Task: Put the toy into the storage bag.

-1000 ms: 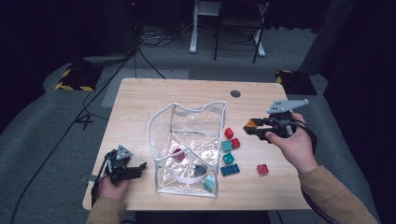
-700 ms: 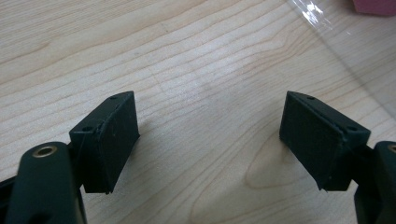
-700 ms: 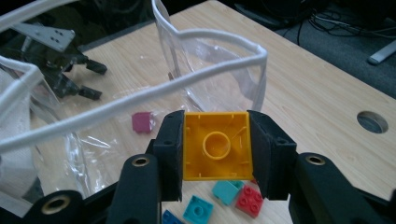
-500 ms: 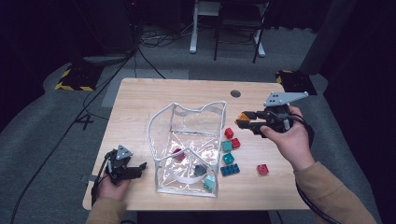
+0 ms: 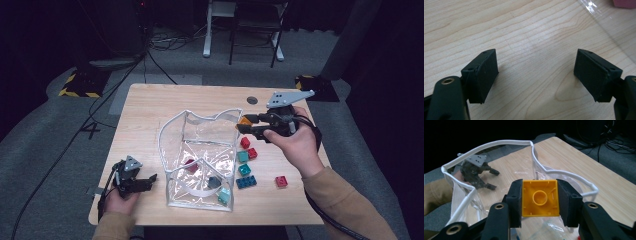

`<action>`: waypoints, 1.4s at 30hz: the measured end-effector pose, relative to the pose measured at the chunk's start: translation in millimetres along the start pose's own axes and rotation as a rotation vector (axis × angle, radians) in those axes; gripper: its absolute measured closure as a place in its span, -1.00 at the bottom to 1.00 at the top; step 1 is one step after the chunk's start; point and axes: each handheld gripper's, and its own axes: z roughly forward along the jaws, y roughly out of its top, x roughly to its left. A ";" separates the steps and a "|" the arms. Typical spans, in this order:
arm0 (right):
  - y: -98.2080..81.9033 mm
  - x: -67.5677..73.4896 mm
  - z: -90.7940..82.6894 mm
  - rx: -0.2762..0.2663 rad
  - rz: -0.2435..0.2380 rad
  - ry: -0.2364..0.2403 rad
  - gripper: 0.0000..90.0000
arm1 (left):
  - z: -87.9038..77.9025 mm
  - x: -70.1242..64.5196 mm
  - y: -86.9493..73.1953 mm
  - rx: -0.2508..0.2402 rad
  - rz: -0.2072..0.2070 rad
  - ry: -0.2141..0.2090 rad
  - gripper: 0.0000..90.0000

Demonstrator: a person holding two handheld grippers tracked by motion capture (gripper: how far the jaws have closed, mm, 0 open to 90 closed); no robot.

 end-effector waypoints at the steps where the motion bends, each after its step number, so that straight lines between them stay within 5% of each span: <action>1: 3.0 1.6 3.7 0.000 -0.004 0.010 0.32 | 0.2 -0.2 -0.1 -0.002 -0.003 0.000 -0.56; 23: 30.1 19.7 53.1 0.015 -0.020 0.097 0.31 | -0.2 -0.6 -0.2 0.002 -0.004 0.002 -0.57; 42: 32.3 30.4 104.8 0.107 -0.009 0.134 0.31 | 0.0 -0.8 -0.2 0.000 -0.007 0.002 -0.57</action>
